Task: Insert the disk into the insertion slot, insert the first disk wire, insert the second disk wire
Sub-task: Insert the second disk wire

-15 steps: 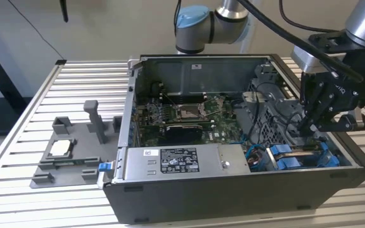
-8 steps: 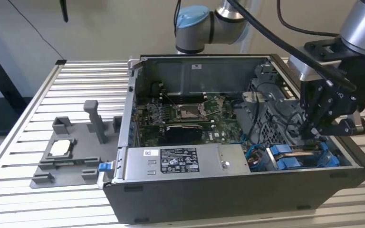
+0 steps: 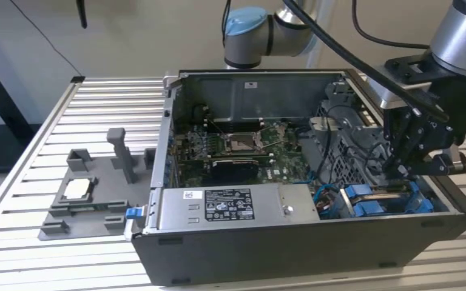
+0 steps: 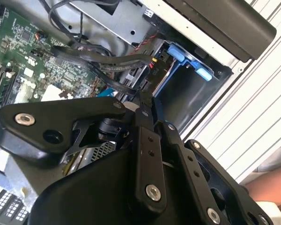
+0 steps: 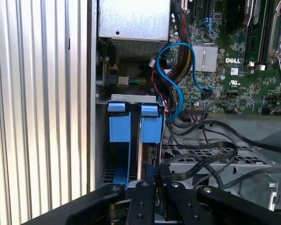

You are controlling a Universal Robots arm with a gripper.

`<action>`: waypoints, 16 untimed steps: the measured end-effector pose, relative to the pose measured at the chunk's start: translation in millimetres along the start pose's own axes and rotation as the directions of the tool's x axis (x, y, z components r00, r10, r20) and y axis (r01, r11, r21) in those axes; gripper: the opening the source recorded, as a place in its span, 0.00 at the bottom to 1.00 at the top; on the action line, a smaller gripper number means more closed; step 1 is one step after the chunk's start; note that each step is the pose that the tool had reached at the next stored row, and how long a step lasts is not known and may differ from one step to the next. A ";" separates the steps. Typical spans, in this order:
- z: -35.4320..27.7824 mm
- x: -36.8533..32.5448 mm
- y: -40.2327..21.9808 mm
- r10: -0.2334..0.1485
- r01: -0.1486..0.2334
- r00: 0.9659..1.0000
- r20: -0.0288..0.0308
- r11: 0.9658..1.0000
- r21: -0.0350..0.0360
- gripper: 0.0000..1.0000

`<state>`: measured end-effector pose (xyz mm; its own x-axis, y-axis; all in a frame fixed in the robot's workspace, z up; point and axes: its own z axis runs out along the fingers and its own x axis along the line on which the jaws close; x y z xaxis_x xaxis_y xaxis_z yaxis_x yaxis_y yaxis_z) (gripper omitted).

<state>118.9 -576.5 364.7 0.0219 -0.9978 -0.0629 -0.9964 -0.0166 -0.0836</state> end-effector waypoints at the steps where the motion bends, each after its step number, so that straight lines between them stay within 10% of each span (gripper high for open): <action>1: 0.3 0.0 0.0 0.000 0.000 1.000 0.000 1.000 0.000 0.16; 16: 12.6 0.8 1.1 0.008 -0.008 1.000 -0.001 1.000 0.011 0.16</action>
<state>118.9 -576.5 352.1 0.0143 -0.9979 -0.0629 -0.9956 -0.0083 -0.0937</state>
